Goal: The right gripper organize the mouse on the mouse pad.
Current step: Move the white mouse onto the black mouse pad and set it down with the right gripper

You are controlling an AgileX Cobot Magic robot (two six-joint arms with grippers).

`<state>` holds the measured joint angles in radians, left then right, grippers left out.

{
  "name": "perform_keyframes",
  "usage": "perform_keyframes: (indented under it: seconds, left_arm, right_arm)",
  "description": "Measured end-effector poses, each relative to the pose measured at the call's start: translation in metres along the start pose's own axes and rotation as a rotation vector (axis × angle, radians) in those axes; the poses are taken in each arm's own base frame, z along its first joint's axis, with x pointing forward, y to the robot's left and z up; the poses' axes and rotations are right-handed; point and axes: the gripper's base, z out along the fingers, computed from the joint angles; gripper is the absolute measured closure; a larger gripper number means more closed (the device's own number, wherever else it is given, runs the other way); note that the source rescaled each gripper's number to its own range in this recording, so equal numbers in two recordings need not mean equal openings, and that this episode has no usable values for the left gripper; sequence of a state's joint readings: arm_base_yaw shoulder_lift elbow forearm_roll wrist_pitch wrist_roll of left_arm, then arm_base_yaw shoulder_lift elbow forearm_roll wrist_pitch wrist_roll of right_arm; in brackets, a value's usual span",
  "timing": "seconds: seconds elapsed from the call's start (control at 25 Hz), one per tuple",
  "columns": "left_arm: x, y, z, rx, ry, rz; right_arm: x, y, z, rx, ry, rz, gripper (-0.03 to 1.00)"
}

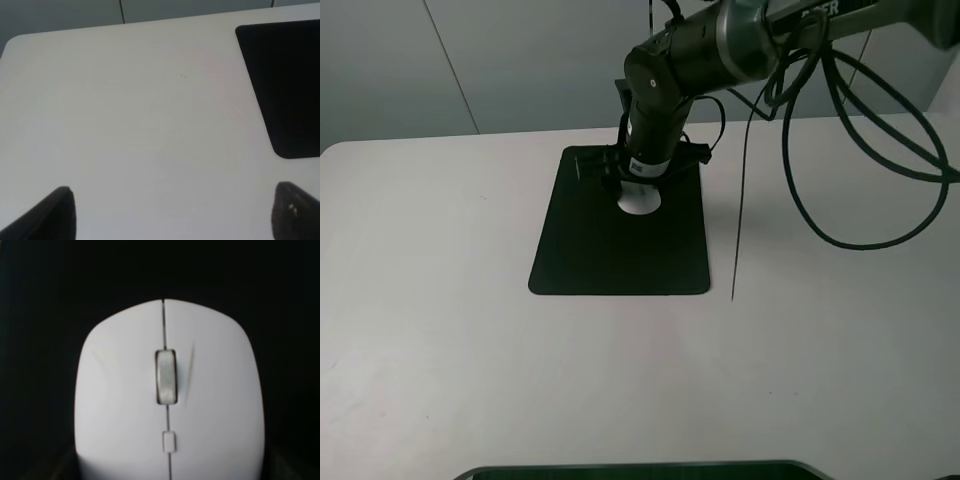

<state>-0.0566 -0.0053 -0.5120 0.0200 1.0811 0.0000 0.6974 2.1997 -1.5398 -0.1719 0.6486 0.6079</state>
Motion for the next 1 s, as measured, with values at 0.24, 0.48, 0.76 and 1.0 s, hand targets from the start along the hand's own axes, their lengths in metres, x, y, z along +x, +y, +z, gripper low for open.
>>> perform_keyframes:
  seconds: [0.24, 0.48, 0.76, 1.0]
  left_arm:
    - [0.000, 0.000, 0.000, 0.000, 0.000, 0.000]
    - [0.000, 0.000, 0.000, 0.000, 0.000, 0.000]
    - [0.000, 0.000, 0.000, 0.000, 0.000, 0.000]
    - [0.000, 0.000, 0.000, 0.000, 0.000, 0.000]
  right_arm:
    - [-0.002, -0.001, 0.013, 0.029, -0.012, -0.005, 0.93]
    - [0.002, 0.004, 0.026, 0.039, -0.003, -0.007, 0.93]
    - [0.006, 0.003, 0.037, 0.055, 0.018, -0.014, 0.93]
    - [0.008, 0.002, 0.040, 0.058, 0.024, -0.017, 0.93]
